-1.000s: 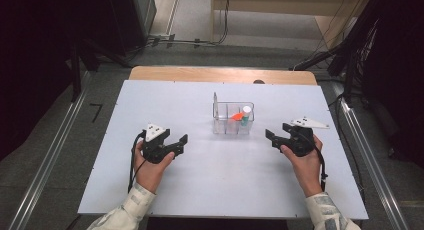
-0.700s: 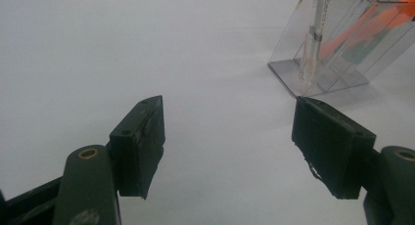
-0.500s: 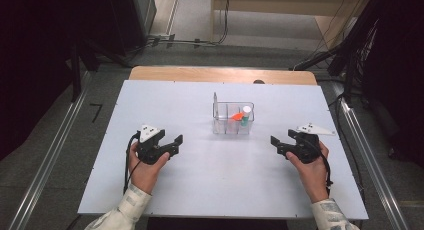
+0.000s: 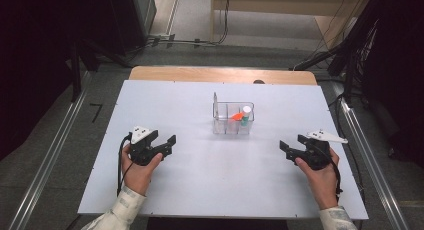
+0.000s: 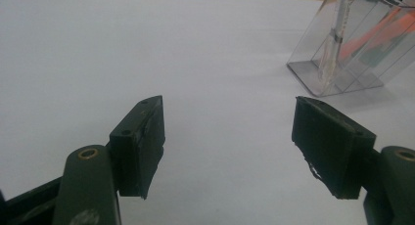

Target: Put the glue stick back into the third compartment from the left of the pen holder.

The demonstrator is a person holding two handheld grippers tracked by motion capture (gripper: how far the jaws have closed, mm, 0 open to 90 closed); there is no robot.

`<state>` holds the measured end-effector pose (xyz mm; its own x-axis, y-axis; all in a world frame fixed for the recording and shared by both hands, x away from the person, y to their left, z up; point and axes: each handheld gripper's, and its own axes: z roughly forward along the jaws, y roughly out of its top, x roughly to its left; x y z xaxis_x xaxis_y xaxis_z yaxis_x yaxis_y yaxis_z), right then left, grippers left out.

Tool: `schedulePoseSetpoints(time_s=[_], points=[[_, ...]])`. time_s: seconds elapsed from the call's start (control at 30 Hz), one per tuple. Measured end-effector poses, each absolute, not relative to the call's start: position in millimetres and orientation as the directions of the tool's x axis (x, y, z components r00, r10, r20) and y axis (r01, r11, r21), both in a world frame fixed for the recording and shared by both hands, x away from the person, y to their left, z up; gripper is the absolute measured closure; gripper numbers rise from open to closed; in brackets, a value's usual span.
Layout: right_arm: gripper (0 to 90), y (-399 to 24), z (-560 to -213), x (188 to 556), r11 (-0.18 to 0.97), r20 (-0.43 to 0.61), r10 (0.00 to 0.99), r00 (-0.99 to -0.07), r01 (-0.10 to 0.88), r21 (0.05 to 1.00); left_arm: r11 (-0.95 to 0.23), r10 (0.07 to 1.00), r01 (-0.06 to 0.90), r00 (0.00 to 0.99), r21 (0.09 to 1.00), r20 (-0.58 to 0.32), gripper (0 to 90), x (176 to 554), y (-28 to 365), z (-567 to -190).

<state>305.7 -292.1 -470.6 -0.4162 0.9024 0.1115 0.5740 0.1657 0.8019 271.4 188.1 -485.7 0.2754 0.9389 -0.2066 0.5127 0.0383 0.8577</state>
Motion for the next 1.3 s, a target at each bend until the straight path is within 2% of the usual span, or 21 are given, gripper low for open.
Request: schedulePoseSetpoints(time_s=[0.53,1.3], points=[[20.8,-307,-475,293,0.163,0.094,0.918,-0.384,0.585,0.794,0.046,0.942,0.511,0.264,0.859,-0.208,28.9,258,201,-486],[20.7,-348,-480,278,0.108,0.089,0.955,-0.284,0.609,0.786,0.060,0.960,0.532,0.202,0.845,-0.195,27.7,240,235,-494]])
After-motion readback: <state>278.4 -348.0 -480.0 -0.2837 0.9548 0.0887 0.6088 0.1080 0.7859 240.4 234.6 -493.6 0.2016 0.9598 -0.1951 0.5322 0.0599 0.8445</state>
